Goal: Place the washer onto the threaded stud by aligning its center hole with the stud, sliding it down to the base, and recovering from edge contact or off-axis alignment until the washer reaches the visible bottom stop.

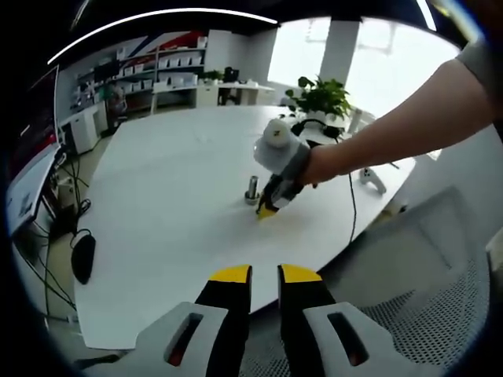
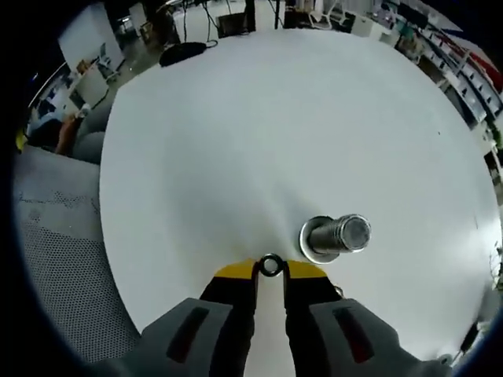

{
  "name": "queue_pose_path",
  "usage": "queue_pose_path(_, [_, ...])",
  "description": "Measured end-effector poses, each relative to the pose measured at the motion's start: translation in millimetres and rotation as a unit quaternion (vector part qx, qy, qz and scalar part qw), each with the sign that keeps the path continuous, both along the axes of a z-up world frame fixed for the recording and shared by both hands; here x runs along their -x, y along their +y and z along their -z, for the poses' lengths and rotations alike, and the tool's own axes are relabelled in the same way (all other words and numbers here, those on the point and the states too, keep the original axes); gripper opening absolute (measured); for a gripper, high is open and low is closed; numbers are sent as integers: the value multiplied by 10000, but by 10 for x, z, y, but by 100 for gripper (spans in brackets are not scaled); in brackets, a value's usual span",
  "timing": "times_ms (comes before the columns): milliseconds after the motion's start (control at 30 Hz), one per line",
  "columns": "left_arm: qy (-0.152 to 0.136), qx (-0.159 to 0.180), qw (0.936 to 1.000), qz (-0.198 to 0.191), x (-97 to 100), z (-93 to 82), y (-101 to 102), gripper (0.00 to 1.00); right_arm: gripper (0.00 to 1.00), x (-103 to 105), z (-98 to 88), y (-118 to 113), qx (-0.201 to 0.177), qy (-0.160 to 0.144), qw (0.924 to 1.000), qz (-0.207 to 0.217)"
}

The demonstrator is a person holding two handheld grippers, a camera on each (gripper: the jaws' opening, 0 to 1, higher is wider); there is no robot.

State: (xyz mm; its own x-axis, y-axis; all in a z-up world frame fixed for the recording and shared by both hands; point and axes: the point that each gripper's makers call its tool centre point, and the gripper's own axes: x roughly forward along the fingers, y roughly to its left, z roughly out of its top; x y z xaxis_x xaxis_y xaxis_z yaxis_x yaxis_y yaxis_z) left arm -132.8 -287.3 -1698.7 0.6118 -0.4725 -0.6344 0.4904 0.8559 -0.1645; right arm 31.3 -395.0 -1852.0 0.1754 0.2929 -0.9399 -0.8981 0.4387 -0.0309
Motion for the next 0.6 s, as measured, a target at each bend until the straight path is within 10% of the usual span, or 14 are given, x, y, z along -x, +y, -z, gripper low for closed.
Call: queue_pose_path(600, [39,-14,10000,20,15,14,1,11,13,62,-10,-45,60,-134,9999,81])
